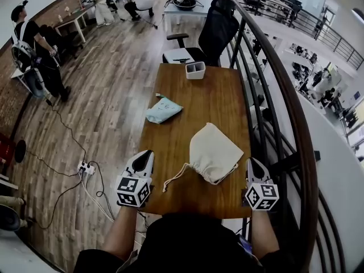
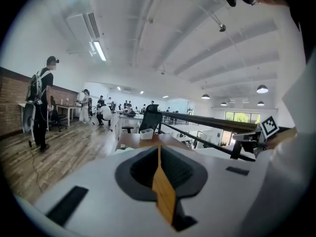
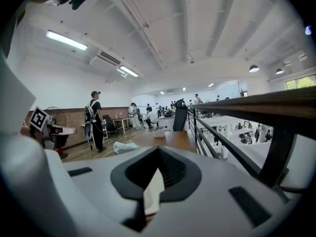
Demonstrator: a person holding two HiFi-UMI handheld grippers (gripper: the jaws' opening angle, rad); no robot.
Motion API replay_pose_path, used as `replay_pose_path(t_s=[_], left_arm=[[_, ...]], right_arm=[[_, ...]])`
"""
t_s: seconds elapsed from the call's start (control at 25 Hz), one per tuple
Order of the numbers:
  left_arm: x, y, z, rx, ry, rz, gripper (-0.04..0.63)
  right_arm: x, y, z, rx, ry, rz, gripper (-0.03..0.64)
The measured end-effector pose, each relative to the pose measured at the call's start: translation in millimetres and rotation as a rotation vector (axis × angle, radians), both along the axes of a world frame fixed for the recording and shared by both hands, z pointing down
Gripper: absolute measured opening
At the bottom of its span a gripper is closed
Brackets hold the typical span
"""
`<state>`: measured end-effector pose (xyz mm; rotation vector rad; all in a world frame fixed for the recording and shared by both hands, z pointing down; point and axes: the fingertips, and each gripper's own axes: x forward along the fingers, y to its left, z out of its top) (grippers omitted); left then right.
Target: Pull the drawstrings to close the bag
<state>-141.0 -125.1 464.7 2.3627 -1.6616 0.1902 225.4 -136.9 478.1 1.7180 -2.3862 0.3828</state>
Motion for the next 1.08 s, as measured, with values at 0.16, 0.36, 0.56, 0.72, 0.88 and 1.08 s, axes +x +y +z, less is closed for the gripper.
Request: replay_pose_path(t_s=[0.16,0.36,0.56,0.72,0.88,1.08], left_arm=[[-4,2,-6,0.034,-0.006,-0.025,0.023],[-11,2,-11,0.048,0.002,-0.047,0.021],[-13,0,-9,0.043,0.0,-0.052,0.021],[-14,0,-6,0.036,0.0,-0.052,0.021],[-15,-1,-3,0.03,0.0,-0.053,0.021],[-15,-6,-1,0.021,0.004,-0.048,0.021]], right_arm=[[2,-2,9,-0.011,0.015,0.006,-0.008],[0,-3,10,-0.006,0.027,0.003,-0.009],[-3,-6,6,0.003,0.038,-0.006,-0.009],[-4,-9,5,0.005,0.04,-0.009,-0.009],[-3,-10,7,0.0,0.041,-0.007,-0.009],[-6,-16,7,-0.002,0.045,-0.009,-0.009]])
